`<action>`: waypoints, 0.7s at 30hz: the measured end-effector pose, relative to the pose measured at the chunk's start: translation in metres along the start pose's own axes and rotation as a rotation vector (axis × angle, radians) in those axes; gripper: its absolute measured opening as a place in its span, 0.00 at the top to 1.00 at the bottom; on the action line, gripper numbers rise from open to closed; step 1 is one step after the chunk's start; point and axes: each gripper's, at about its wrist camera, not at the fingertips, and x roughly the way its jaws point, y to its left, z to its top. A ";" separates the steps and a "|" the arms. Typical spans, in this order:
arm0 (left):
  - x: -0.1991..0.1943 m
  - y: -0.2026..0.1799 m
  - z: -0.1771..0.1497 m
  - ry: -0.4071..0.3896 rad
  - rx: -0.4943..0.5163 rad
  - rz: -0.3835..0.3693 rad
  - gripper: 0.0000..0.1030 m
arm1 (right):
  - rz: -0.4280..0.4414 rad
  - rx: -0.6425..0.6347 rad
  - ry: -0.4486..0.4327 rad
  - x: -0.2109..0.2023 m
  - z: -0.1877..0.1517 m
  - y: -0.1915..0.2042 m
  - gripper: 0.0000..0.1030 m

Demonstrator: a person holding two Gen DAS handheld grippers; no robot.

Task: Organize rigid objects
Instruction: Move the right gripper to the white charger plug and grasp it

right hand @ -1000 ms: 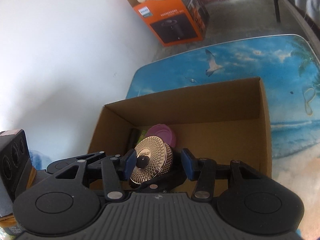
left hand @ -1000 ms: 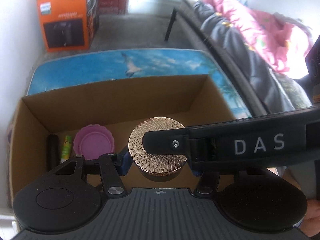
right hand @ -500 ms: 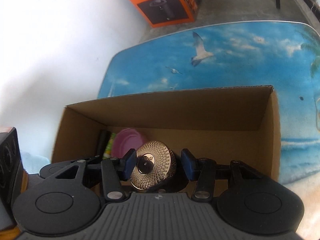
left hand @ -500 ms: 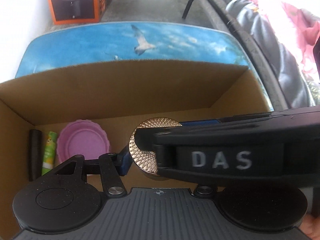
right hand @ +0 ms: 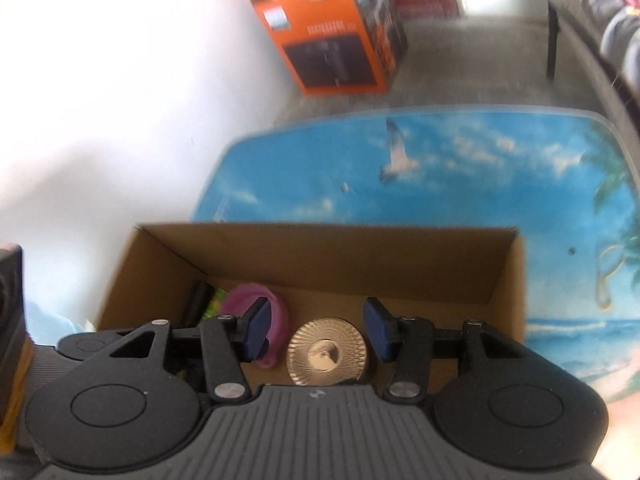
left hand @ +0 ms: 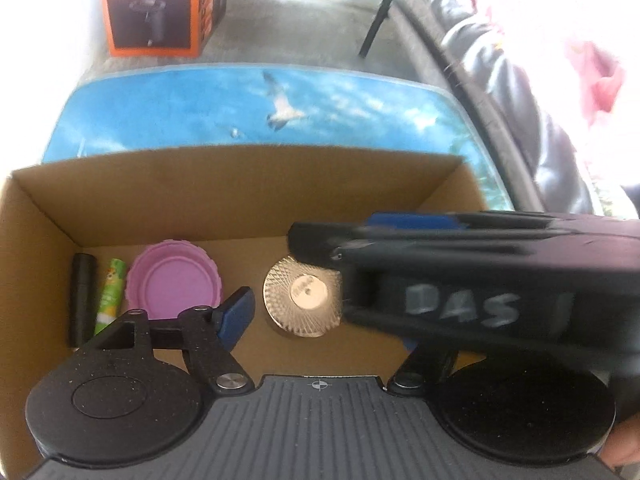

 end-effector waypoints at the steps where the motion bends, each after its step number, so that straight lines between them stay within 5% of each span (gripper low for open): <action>1: -0.011 -0.001 -0.004 -0.023 0.008 -0.003 0.30 | 0.009 -0.006 -0.031 -0.012 -0.003 0.003 0.44; 11: -0.124 -0.017 -0.105 -0.298 0.182 0.002 0.11 | 0.136 0.000 -0.340 -0.145 -0.089 0.017 0.38; 21: -0.127 -0.001 -0.225 -0.400 0.055 -0.020 0.09 | 0.194 0.087 -0.299 -0.131 -0.181 0.018 0.37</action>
